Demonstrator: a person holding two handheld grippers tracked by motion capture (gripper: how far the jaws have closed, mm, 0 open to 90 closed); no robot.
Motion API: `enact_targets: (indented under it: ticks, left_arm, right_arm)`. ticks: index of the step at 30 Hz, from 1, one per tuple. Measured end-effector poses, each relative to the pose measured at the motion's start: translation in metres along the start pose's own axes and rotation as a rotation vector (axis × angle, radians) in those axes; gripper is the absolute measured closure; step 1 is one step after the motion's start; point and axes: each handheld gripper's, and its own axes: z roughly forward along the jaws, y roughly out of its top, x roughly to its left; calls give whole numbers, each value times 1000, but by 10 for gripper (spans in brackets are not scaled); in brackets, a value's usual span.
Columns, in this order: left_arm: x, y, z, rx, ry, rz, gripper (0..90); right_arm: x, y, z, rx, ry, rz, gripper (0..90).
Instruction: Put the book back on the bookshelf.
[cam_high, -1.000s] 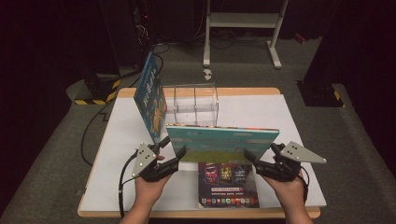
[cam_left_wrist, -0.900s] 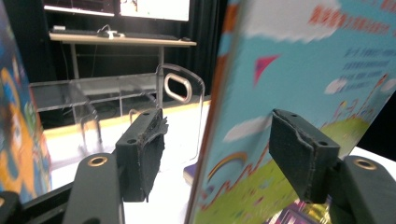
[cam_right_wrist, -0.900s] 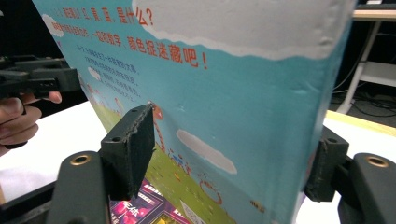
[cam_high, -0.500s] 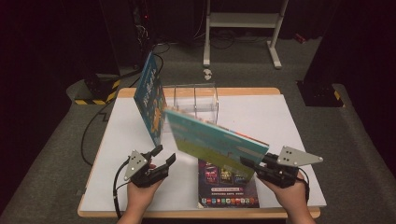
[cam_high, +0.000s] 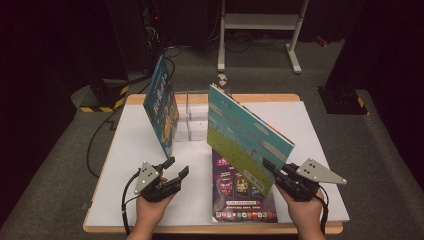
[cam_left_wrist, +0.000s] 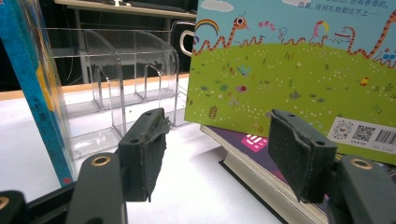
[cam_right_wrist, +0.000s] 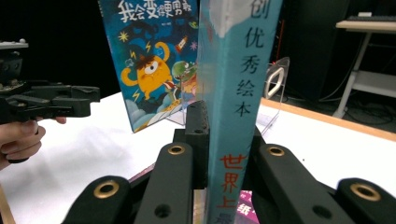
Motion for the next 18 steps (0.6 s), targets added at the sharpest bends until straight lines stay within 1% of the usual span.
enact_targets:
  ticks: [1, 8, 12, 14, 15, 16, 18]
  left_arm:
    - [0, 0, 0, 0, 0, -1, 372]
    - [0, -1, 1, 8, -3, -2, 373]
    - [-4, 0, 3, 13, -15, 5, 371]
    - [-8, 2, 3, 18, -28, 12, 365]
    - [-11, 5, 3, 18, -41, 10, 357]
    - [-15, 7, 3, 18, -60, 7, 343]
    - [-27, 16, 4, 16, -101, 29, 306]
  right_arm:
    - [0, 0, -1, 2, -5, 7, 806]
    - [0, -3, -17, -3, -56, 3, 806]
    - [1, -4, -18, -17, -92, 24, 806]
    - [4, -4, -15, -24, -106, 27, 805]
    - [6, -3, -12, -27, -114, 26, 805]
    - [8, -3, -9, -29, -122, 22, 805]
    - [15, -1, -4, -26, -136, 3, 804]
